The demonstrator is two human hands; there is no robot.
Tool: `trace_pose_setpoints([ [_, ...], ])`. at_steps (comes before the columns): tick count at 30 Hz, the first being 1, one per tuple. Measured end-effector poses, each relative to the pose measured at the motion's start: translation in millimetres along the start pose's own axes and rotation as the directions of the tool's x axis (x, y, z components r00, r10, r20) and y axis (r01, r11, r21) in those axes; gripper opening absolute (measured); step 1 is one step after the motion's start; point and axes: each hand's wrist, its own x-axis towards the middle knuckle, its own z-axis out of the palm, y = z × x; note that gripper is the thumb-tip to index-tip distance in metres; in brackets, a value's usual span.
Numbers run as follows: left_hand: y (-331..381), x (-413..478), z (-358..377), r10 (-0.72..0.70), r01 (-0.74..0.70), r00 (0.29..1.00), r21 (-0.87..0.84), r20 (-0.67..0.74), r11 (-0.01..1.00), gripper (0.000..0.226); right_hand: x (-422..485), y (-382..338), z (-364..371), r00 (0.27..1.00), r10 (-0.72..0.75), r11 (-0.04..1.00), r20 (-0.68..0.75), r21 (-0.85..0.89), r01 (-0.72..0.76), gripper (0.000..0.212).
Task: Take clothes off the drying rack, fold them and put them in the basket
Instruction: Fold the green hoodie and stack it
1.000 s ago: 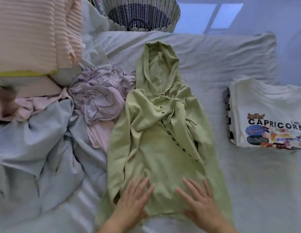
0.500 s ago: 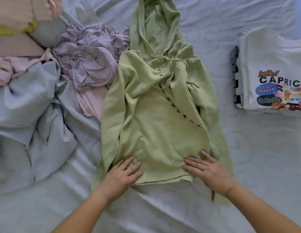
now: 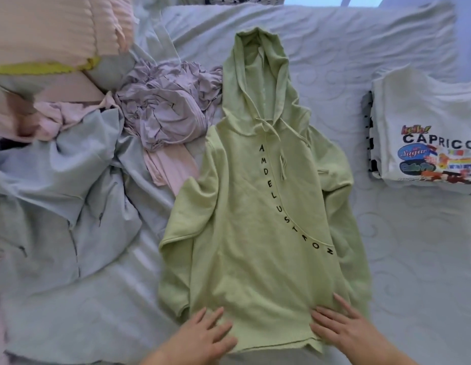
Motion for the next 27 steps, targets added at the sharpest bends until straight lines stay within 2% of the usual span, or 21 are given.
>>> trace_pose_setpoints([
  [1,-3,0,-3,0.025,-0.024,0.999,0.017,-0.039,1.000,0.032,5,0,-5,0.999,0.010,1.000,0.041,0.008,-0.010,0.030],
  [3,-11,-3,-10,-0.007,0.001,0.986,-0.038,-0.167,0.999,0.051,18,-1,-19,0.997,-0.006,1.000,0.081,0.001,0.006,0.025],
  [4,-15,-6,-14,-0.109,0.079,0.963,-0.127,-0.247,0.989,0.057,25,-3,-24,0.997,-0.004,1.000,0.077,0.022,0.002,0.030],
  [5,-21,-10,-17,-0.264,0.196,0.911,-0.231,-0.317,0.953,0.058,33,-5,-30,0.998,0.022,0.998,0.061,0.061,-0.026,0.030],
  [6,-28,-13,-20,-0.463,0.343,0.815,-0.355,-0.349,0.870,0.058,42,-7,-34,0.998,0.044,0.994,0.037,0.099,-0.047,0.028],
  [8,-44,-18,-16,-0.803,0.573,0.538,-0.587,-0.257,0.572,0.061,66,-14,-37,0.994,0.108,0.986,-0.020,0.130,-0.104,0.034],
  [9,-51,-21,-12,-0.884,0.624,0.433,-0.648,-0.178,0.436,0.063,81,-19,-39,0.990,0.133,0.983,-0.048,0.138,-0.125,0.038],
  [10,-57,-23,-8,-0.922,0.651,0.375,-0.680,-0.100,0.338,0.067,99,-23,-42,0.985,0.154,0.979,-0.071,0.144,-0.143,0.040],
  [11,-60,-24,-6,-0.931,0.666,0.362,-0.686,-0.047,0.294,0.072,120,-28,-48,0.980,0.171,0.977,-0.100,0.148,-0.156,0.041],
  [14,-62,-22,-1,-0.905,0.648,0.426,-0.695,-0.010,0.313,0.081,189,-46,-66,0.961,0.198,0.969,-0.194,0.189,-0.162,0.038],
  [16,-64,-19,3,-0.903,0.621,0.430,-0.735,0.028,0.273,0.083,234,-59,-74,0.943,0.191,0.968,-0.271,0.210,-0.136,0.036],
  [19,-67,-20,-2,-0.908,0.556,0.415,-0.807,0.063,0.198,0.071,292,-74,-79,0.921,0.191,0.966,-0.340,0.230,-0.115,0.043],
  [21,-72,-30,-12,-0.913,0.490,0.406,-0.853,0.042,0.179,0.060,321,-76,-79,0.928,0.188,0.970,-0.321,0.207,-0.125,0.049],
  [22,-77,-39,-22,-0.922,0.457,0.385,-0.873,0.022,0.170,0.056,332,-75,-78,0.942,0.169,0.978,-0.290,0.169,-0.124,0.053],
  [24,-94,-65,-43,-0.955,0.414,0.293,-0.893,-0.056,0.179,0.051,349,-69,-72,0.962,0.128,0.990,-0.243,0.089,-0.110,0.052],
  [27,-134,-119,-83,-0.956,0.399,0.136,-0.868,-0.262,0.295,0.051,364,-56,-71,0.940,0.183,0.981,-0.289,0.119,-0.154,0.033],
])
